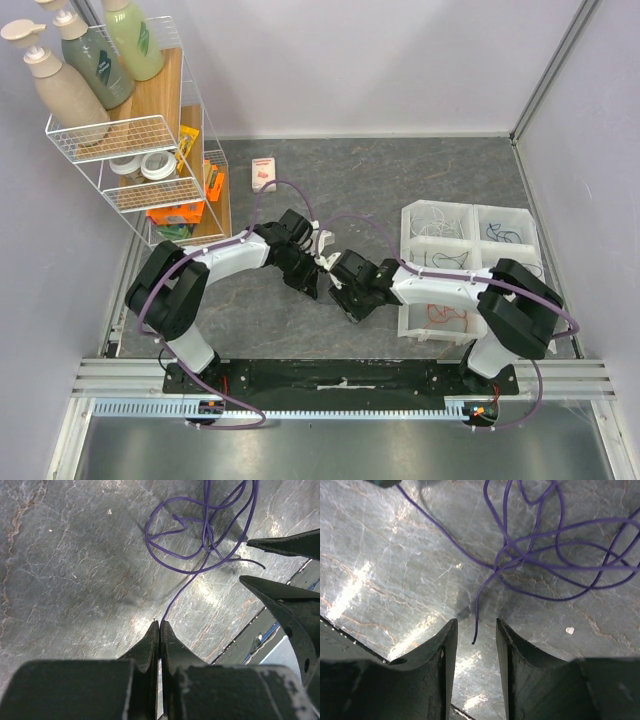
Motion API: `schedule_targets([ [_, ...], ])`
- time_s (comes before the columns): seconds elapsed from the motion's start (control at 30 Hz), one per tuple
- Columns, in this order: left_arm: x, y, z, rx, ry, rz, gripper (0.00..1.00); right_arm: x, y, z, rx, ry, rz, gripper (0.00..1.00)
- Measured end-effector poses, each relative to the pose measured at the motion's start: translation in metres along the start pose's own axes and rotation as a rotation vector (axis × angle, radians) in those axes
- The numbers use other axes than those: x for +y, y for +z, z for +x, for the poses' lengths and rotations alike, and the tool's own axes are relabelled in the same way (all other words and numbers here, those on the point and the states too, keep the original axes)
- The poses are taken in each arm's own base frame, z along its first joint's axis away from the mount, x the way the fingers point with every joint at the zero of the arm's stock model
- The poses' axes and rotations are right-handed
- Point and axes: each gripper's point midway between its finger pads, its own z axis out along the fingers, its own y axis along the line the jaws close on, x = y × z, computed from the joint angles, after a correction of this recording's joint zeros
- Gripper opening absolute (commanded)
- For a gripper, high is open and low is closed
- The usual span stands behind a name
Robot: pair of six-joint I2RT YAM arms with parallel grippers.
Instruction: Untangle the cables
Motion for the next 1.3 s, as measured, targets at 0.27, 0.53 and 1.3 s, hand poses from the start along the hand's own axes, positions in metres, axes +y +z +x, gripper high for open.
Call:
schedule_targets([
  [0.27,-0.001,0.006,0.004,0.019,-0.017,0.021,0.25,-0.003,-0.010,0.009,0.003,-0.014,0.031,0.41],
  [0.53,0.002,0.011,0.014,0.051,-0.036,0.023,0.36,-0.006,-0.006,0.010,0.010,-0.017,0.050,0.40],
  [1.3,0.011,-0.070,-0.033,-0.269,-0.040,-0.266,0.02,-0.090,-0.080,-0.029,-0.233,0.152,0.547,0.00],
])
